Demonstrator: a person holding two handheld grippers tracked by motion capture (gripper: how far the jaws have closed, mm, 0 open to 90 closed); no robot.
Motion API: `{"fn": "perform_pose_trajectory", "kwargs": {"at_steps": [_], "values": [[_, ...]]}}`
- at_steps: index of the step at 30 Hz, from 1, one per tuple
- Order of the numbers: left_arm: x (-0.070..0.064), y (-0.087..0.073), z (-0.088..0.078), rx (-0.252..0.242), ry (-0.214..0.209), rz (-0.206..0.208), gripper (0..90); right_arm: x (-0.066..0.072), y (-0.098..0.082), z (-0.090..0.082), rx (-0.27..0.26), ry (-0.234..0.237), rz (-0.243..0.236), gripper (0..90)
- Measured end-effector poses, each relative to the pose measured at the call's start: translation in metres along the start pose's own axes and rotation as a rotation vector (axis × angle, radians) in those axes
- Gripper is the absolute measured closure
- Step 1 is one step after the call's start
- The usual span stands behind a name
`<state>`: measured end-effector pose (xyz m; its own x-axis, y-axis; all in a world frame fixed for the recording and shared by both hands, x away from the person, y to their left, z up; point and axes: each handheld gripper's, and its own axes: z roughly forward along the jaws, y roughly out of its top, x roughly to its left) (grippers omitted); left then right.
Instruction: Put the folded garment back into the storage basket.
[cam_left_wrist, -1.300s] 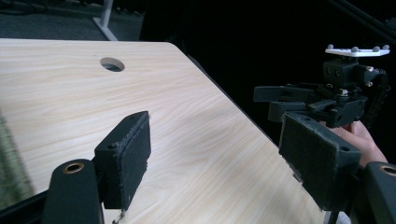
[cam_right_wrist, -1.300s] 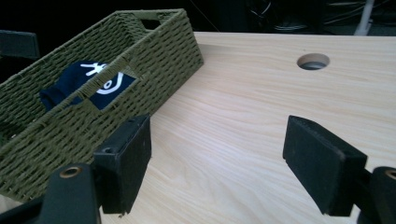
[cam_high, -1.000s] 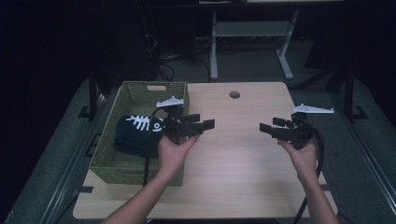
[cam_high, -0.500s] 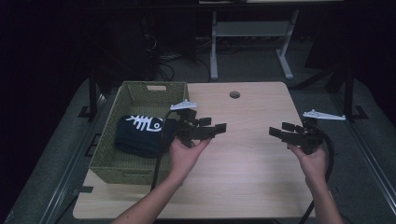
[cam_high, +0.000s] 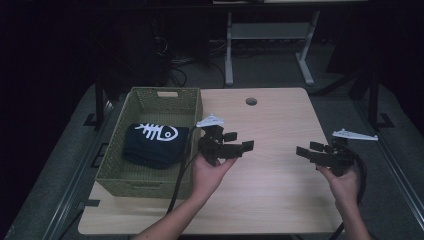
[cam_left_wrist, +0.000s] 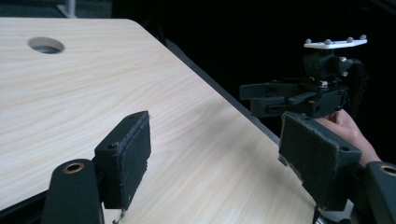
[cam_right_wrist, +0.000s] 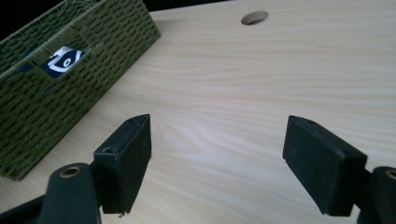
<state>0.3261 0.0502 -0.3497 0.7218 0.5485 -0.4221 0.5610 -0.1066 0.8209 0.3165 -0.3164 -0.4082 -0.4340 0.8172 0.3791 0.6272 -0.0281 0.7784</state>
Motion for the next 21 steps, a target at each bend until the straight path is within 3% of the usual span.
{"fn": "perform_pose_trajectory", "kwargs": {"at_steps": [6, 12, 16, 21], "values": [[-0.01, -0.015, 0.011, 0.005, -0.043, -0.002, 24.6, -0.004, -0.018, -0.009, 0.001, -0.02, 0.002, 23.2], [-0.018, -0.031, 0.015, 0.008, -0.053, 0.04, 24.8, -0.008, -0.034, -0.015, -0.004, -0.026, 0.018, 23.2], [-0.023, -0.047, 0.015, 0.01, -0.071, 0.07, 25.0, -0.005, -0.043, -0.017, -0.015, -0.05, -0.003, 21.8], [-0.027, -0.073, 0.01, -0.005, -0.122, 0.065, 25.0, 0.007, -0.059, -0.017, -0.027, -0.081, -0.054, 19.7]]}}
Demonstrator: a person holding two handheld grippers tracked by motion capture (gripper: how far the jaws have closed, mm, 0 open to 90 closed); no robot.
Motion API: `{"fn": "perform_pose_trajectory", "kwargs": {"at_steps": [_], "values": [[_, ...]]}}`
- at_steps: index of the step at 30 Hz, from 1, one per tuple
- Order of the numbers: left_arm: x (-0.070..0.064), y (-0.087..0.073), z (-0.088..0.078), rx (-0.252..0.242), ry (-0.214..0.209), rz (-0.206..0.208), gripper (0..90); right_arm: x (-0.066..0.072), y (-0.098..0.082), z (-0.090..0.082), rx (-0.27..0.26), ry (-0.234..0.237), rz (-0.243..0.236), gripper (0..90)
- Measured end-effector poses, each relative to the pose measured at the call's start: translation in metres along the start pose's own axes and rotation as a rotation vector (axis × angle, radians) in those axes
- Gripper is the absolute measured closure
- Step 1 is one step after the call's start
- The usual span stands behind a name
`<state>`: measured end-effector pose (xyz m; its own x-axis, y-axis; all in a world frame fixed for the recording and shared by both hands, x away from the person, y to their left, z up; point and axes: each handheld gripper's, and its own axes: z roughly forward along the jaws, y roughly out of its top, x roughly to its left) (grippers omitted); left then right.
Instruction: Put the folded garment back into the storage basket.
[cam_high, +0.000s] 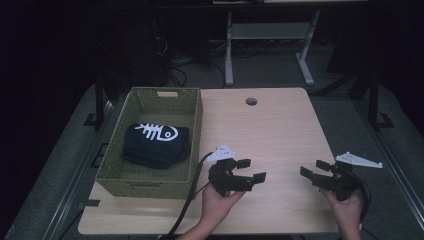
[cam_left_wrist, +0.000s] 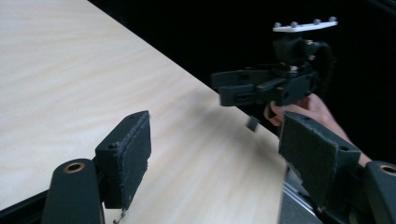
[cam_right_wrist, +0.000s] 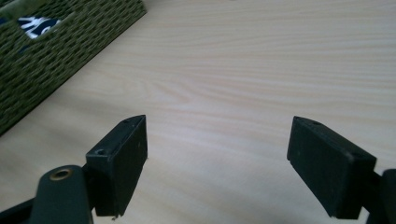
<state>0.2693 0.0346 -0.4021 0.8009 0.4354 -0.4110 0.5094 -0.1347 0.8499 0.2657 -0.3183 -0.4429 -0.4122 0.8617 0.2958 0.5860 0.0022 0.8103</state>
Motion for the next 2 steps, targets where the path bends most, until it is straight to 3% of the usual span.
{"fn": "perform_pose_trajectory", "kwargs": {"at_steps": [2], "values": [[-0.0037, -0.0117, -0.0034, 0.0, -0.007, 0.018, 25.0, 0.0068, -0.0085, -0.0018, 0.011, -0.011, -0.014, 19.7]]}}
